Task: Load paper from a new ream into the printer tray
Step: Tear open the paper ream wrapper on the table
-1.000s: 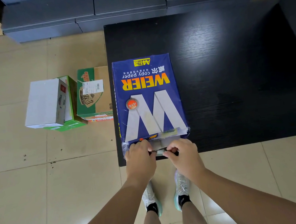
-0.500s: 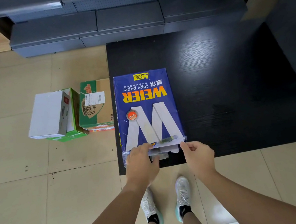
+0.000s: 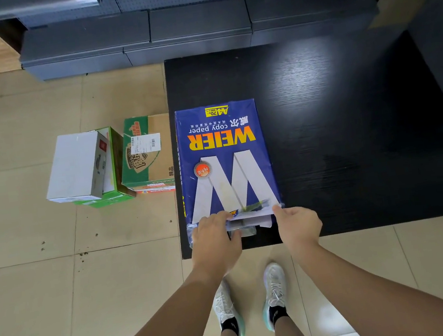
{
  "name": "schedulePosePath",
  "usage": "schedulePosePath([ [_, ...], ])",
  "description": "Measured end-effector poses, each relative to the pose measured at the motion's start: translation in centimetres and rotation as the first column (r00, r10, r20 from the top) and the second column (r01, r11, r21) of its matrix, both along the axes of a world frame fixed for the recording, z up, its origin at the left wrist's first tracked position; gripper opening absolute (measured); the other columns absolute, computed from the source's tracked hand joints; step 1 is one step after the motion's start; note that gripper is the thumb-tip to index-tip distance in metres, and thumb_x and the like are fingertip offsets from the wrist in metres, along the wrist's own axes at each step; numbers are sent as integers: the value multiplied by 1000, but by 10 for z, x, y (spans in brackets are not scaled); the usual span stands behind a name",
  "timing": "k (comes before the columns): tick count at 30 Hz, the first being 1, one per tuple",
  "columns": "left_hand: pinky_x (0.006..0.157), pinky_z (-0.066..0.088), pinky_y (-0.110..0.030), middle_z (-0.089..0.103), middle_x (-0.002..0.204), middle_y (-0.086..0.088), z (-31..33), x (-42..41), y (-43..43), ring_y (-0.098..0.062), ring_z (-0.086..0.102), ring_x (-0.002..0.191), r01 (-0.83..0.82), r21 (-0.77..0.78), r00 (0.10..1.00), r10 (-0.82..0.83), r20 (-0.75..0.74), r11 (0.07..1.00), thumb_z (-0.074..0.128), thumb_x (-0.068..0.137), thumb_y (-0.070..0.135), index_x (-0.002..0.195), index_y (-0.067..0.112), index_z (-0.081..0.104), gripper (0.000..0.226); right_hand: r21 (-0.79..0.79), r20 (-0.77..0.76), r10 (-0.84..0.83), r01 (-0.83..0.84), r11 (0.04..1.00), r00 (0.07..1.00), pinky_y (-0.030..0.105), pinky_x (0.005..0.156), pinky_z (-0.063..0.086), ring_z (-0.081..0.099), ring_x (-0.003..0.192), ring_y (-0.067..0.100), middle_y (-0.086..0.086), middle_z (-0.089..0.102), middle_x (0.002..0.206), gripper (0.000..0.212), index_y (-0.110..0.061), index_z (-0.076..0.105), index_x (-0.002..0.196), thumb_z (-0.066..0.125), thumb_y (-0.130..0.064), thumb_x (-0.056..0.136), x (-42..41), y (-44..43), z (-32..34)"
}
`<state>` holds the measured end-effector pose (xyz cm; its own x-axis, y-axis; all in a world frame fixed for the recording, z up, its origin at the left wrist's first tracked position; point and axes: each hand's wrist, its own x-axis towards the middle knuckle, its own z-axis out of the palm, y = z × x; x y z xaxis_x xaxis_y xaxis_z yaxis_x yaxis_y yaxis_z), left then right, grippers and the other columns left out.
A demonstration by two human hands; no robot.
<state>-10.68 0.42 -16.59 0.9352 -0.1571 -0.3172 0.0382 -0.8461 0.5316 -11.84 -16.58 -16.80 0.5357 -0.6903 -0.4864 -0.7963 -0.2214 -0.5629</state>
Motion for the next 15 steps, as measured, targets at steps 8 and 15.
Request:
schedulePosePath([
  [8, 93, 46, -38, 68, 108, 1, 3, 3, 0, -22, 56, 105, 8, 5, 1000, -8, 1, 1000, 60, 87, 31, 121, 22, 63, 36, 127, 10, 42, -43, 991, 999, 27, 52, 40, 54, 59, 16, -2, 60, 60, 25, -10, 63, 69, 59, -24, 89, -7, -3, 0],
  [15, 92, 46, -38, 68, 105, 2, 7, 3, 2, -22, 56, 103, 15, 17, 1000, -15, 1, 1000, 59, 87, 30, 121, 22, 64, 35, 352, 27, -8, -2, 936, 1000, 36, 75, 53, 64, 73, 12, 2, 71, 79, 22, -19, 68, 81, 67, -41, 86, -13, -12, 3],
])
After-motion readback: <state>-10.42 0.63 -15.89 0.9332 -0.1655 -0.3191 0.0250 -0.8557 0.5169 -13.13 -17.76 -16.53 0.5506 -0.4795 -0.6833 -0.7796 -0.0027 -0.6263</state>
